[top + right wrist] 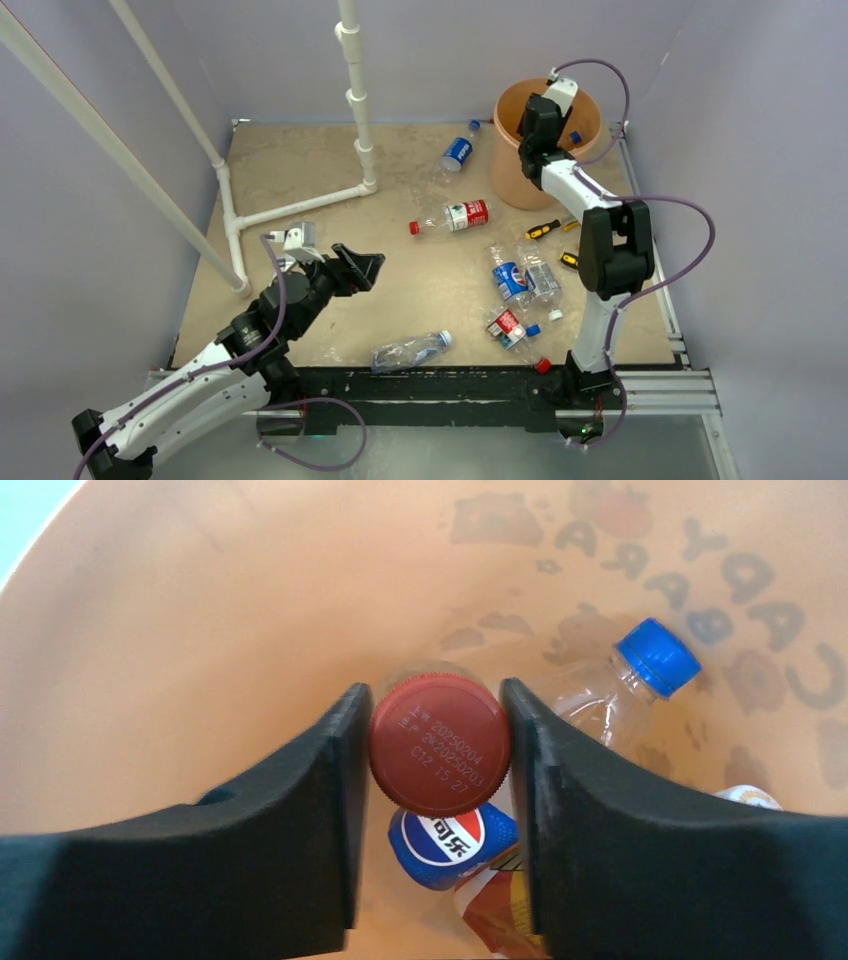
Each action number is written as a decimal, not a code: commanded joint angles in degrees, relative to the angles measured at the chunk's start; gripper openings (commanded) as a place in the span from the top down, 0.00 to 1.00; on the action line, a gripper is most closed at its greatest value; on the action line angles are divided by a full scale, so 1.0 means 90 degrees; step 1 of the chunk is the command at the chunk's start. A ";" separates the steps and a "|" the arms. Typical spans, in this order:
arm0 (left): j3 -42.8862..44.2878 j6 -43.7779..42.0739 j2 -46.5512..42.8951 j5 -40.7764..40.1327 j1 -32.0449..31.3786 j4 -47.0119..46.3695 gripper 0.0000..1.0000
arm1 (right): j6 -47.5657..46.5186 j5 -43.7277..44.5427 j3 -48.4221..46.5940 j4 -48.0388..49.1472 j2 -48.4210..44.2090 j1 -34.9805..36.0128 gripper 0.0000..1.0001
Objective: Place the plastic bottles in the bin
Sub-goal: Place the plastic bottle in the trash bin, then pick up the plastic bottle at the center of the board.
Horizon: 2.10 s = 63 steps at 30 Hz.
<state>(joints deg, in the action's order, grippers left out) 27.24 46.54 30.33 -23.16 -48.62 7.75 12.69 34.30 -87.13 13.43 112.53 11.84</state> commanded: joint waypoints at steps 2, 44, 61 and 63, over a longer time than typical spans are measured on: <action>0.0073 0.0055 -0.0021 0.0054 0.0011 -0.0293 0.20 | 0.0142 -0.0233 -0.0182 -0.0296 -0.0266 -0.0080 0.35; -0.0715 0.0913 -0.0566 -0.0001 0.0020 0.0852 0.03 | 0.1998 -0.2058 0.5067 0.0029 -0.5045 0.3849 0.11; -0.1270 0.1473 -0.0293 0.0271 0.0017 0.0274 0.07 | 0.0036 -0.0075 0.1158 -0.0806 -0.0347 0.3591 0.12; -0.1359 0.1533 -0.0390 0.0226 0.0019 0.0257 0.08 | 0.0003 -0.0212 0.1029 -0.0829 -0.0102 0.3487 0.13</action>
<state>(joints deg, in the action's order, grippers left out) 16.19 58.48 28.64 -21.34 -48.62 13.17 15.51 31.94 -74.46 8.16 108.92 45.50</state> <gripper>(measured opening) 0.927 0.879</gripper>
